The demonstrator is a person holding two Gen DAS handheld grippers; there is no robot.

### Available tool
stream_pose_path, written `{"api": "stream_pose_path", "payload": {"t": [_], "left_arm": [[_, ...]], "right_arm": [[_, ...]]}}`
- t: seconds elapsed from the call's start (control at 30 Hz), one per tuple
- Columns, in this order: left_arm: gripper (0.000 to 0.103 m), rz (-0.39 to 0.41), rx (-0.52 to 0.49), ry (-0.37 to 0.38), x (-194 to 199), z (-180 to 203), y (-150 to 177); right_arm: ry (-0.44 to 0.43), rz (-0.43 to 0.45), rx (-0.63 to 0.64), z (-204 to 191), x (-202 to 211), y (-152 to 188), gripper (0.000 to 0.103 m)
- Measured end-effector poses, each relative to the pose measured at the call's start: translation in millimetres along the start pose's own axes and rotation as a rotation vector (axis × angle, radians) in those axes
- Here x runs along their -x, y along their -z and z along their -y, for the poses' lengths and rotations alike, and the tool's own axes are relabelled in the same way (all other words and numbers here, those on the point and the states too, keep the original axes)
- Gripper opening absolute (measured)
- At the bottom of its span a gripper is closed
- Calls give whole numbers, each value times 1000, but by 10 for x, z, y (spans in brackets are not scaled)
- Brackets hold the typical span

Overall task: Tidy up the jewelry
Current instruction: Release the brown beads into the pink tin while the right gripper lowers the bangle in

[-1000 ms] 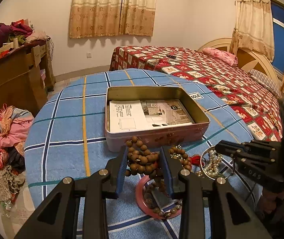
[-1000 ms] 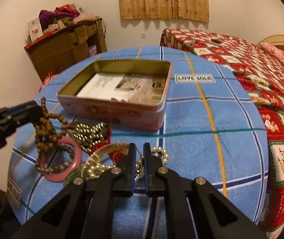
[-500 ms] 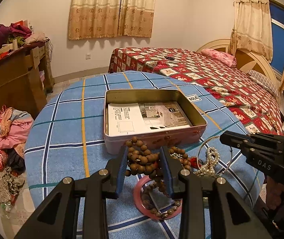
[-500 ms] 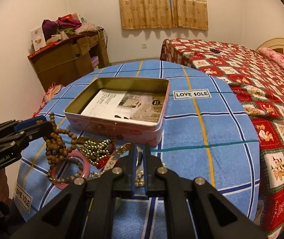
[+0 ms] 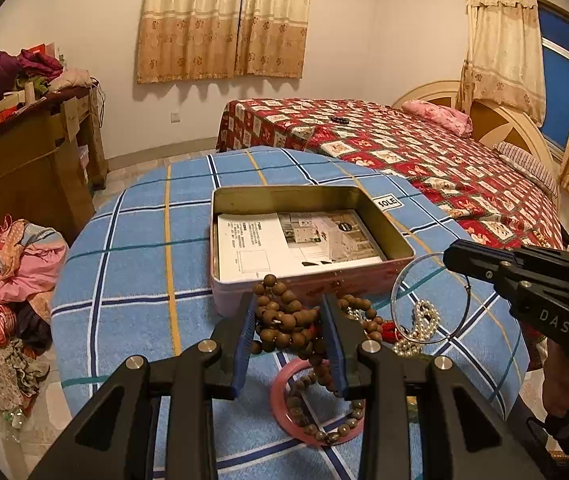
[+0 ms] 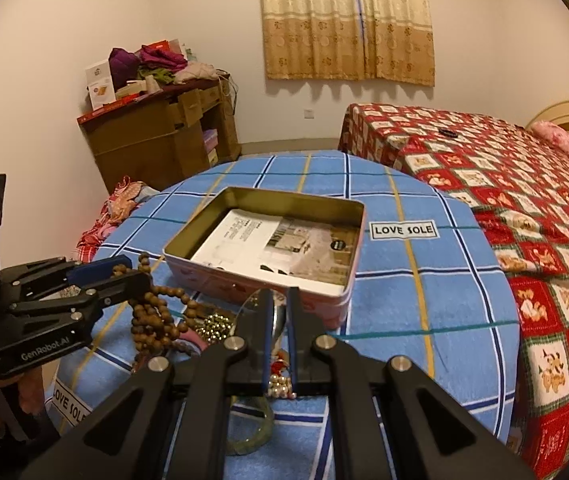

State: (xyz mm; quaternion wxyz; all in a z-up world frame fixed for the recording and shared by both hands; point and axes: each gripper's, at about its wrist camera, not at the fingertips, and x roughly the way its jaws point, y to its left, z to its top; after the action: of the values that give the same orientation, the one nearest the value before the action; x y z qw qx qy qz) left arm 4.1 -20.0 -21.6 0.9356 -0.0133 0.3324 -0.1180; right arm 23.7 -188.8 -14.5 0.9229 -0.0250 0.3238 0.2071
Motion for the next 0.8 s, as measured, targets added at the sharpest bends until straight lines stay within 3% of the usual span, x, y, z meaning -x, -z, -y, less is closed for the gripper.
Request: {"api": "stream_pose_path", "payload": {"t": [0.33,0.8], "left_arm": [[33,24,-15,-4,-76,-71,-225],[33,33,-18,-50,-474,-256,-653]], "right_arm": [[-17,21,5,22,-59,-189,8],[-6,6,2,123,-499,-574,8]]}}
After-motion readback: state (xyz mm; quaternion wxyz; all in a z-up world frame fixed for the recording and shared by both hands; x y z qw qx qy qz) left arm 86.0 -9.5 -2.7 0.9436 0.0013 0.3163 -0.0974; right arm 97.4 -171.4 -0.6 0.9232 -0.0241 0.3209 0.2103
